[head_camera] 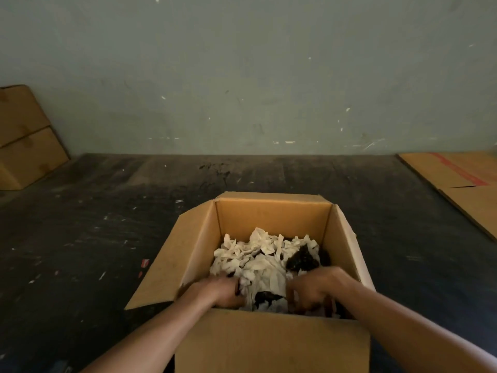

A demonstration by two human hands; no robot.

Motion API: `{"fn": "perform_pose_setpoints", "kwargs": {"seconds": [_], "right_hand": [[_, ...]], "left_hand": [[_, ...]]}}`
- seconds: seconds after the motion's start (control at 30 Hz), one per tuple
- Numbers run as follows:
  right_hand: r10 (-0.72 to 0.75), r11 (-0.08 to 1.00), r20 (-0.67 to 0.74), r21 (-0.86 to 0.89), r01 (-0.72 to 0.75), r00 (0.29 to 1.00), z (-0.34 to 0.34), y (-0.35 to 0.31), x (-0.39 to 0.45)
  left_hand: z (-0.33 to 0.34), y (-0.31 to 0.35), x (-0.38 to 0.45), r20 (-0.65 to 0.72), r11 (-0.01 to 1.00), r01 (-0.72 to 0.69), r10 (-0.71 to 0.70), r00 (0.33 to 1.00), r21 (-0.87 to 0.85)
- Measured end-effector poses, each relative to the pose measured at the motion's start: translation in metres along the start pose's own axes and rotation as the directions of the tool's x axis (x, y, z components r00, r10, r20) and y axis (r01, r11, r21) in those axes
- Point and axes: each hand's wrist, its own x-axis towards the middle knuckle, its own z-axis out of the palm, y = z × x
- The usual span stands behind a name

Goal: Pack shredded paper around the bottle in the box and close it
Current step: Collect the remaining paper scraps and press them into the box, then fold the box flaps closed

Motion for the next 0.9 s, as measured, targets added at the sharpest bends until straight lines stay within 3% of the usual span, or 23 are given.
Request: {"fn": "perform_pose_setpoints", "kwargs": {"seconds": [0.07, 0.13, 0.2, 0.27, 0.33, 0.4, 0.47, 0.5, 0.53, 0.57, 0.67, 0.77, 0.83, 0.9], "right_hand": [[-0.032, 0.994, -0.008, -0.1, 0.031, 0.999, 0.018, -0.003, 0.009], [-0.057, 0.994, -0.031, -0.091, 0.054, 0.998, 0.018, -0.002, 0.011], [-0.087, 0.996, -0.043, -0.004, 0.087, 0.995, 0.007, 0.003, 0.005], [-0.092, 0.977, -0.106, 0.184, 0.111, 0.99, -0.006, 0.013, -0.004], [-0.082, 0.924, -0.299, 0.334, 0.184, 0.951, -0.017, 0.023, -0.015], [-0.009, 0.891, -0.601, 0.358, 0.279, 0.799, -0.026, 0.034, -0.028], [0.14, 0.845, -0.839, 0.378, 0.378, 0.525, -0.027, 0.049, -0.038], [0.218, 0.817, -0.887, 0.394, 0.422, 0.406, -0.023, 0.057, -0.04], [0.295, 0.782, -0.893, 0.43, 0.45, 0.341, -0.016, 0.065, -0.041], [0.366, 0.745, -0.87, 0.486, 0.456, 0.33, -0.006, 0.072, -0.043], [0.551, 0.614, -0.704, 0.706, 0.353, 0.449, 0.031, 0.089, -0.046], [0.673, 0.277, -0.403, 0.915, 0.294, 0.621, 0.062, 0.09, -0.052], [0.686, 0.103, -0.236, 0.968, 0.229, 0.688, 0.086, 0.087, -0.056], [0.652, -0.051, -0.115, 0.98, 0.194, 0.749, 0.11, 0.08, -0.061]], "left_hand": [[0.011, 0.004, -0.003, 0.083, 1.0, -0.014, 0.013, 0.996, 0.012], [0.012, 0.005, -0.006, 0.035, 1.0, 0.012, -0.011, 0.999, -0.019], [0.005, 0.002, -0.007, -0.13, 0.997, 0.03, -0.039, 0.991, -0.068], [-0.004, -0.004, -0.011, -0.347, 0.996, 0.043, -0.069, 0.935, -0.082], [-0.01, -0.009, -0.019, -0.527, 0.997, 0.043, -0.068, 0.847, -0.059], [-0.014, -0.015, -0.024, -0.643, 0.997, 0.034, -0.071, 0.763, -0.07], [-0.015, -0.021, -0.028, -0.715, 0.994, 0.0, -0.082, 0.694, -0.114], [-0.014, -0.024, -0.03, -0.734, 0.992, -0.022, -0.077, 0.675, -0.124], [-0.011, -0.025, -0.033, -0.744, 0.993, -0.046, -0.054, 0.666, -0.113], [-0.008, -0.025, -0.036, -0.75, 0.994, -0.069, -0.02, 0.662, -0.087], [0.002, -0.023, -0.046, -0.779, 0.988, -0.144, 0.048, 0.625, -0.055], [0.003, -0.024, -0.059, -0.822, 0.983, -0.175, 0.049, 0.568, -0.062], [0.009, -0.031, -0.068, -0.816, 0.979, -0.163, -0.005, 0.579, -0.122], [0.018, -0.038, -0.077, -0.768, 0.964, -0.156, -0.067, 0.637, -0.214]]}}
